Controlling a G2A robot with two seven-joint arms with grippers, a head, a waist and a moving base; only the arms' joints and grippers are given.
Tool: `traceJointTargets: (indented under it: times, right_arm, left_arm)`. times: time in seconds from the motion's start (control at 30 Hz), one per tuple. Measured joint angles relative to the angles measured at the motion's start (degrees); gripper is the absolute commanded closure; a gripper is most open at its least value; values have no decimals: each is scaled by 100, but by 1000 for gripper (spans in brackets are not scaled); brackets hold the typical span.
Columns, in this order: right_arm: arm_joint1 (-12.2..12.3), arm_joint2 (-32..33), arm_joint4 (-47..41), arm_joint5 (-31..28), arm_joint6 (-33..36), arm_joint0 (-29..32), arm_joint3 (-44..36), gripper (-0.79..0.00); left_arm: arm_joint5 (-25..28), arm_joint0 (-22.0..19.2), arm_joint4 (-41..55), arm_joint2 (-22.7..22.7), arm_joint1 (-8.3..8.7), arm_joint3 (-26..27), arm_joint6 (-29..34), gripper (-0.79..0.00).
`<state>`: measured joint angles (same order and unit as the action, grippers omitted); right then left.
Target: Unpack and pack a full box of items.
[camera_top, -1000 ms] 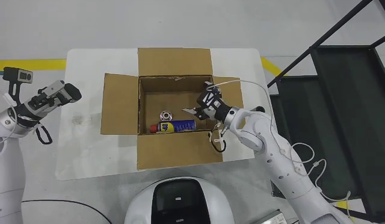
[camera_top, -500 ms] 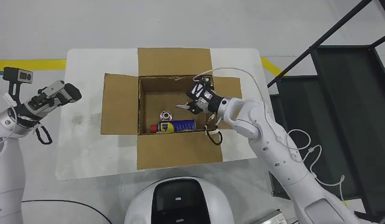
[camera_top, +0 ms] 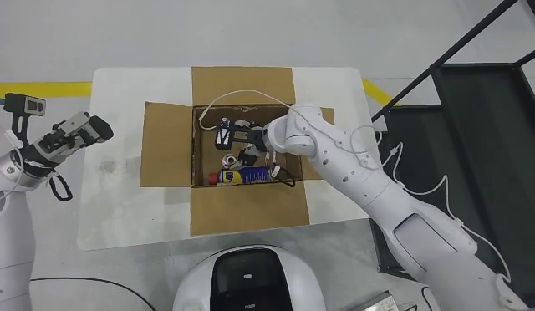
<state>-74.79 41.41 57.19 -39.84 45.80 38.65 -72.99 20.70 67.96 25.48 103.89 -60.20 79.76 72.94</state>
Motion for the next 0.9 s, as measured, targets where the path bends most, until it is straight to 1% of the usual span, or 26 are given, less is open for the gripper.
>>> traceJointTargets:
  times: [0.37,0.47,0.5,0.57,0.67,0.87,0.9]
  right_arm:
    - [4,11,0,9,0,8,-15,-785]
    - [10,14,60,51,-65,58,5,-785]
    - [9,20,91,27,-157,51,8,-785]
    - [-12,-18,146,-81,-318,-10,64,-785]
    - [-108,-242,320,-226,-440,-214,367,-785]
    - [-472,-862,497,-230,-667,-714,1225,-785]
    - [-554,-966,497,-220,-765,-799,1397,-733]
  left_arm:
    - [-1,0,-3,3,0,-2,-3,-785]
    - [-36,-10,-242,82,23,-82,-345,-785]
    - [-52,-40,-321,118,37,-129,-512,-785]
    - [-55,-71,-329,193,60,-208,-627,-785]
    - [-56,-87,-252,273,83,-272,-641,-785]
    - [-57,-86,-254,269,81,-268,-636,-785]
    - [-57,-86,-254,269,81,-268,-636,-785]
